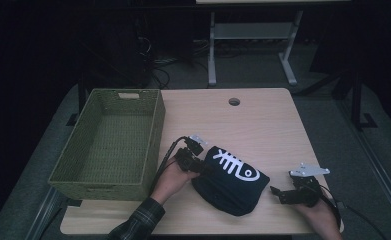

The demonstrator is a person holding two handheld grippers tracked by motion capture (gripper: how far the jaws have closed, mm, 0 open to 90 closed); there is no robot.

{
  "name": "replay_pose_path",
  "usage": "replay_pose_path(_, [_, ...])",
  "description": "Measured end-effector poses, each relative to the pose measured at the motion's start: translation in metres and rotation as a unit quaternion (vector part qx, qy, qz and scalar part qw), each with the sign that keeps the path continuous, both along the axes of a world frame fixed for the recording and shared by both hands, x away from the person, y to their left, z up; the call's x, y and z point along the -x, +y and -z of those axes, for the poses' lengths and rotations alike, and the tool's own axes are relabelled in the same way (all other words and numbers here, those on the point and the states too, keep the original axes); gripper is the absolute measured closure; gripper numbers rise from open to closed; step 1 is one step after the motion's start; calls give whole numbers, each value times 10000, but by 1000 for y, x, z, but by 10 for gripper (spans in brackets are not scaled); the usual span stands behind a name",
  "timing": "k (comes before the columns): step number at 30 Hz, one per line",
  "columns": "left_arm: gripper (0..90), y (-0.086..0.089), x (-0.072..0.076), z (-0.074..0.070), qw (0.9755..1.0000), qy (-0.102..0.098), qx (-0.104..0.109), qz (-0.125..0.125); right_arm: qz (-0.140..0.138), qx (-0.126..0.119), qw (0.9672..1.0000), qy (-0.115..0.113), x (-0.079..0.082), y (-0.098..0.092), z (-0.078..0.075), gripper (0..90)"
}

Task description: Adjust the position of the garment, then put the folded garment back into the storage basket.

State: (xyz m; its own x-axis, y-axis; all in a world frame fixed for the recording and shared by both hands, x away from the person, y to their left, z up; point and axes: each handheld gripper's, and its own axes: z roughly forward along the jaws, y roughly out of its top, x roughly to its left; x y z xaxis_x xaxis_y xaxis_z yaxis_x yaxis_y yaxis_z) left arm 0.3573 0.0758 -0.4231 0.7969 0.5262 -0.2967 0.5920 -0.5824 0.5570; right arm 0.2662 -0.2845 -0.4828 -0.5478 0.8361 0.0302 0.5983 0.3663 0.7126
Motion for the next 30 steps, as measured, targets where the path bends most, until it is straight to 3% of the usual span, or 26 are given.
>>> replay_pose_path(12, [741,3,0,-31,9999,-55,140,-11,3,-8,10000,-1,0,0,0,78])
replay_pose_path(24, [741,12,5,-70,9992,-337,195,-34,8,-15,10000,-15,0,0,0,78])
replay_pose_path(30, [741,16,5,-89,9989,-461,125,-14,11,-18,10000,-11,0,0,0,78])
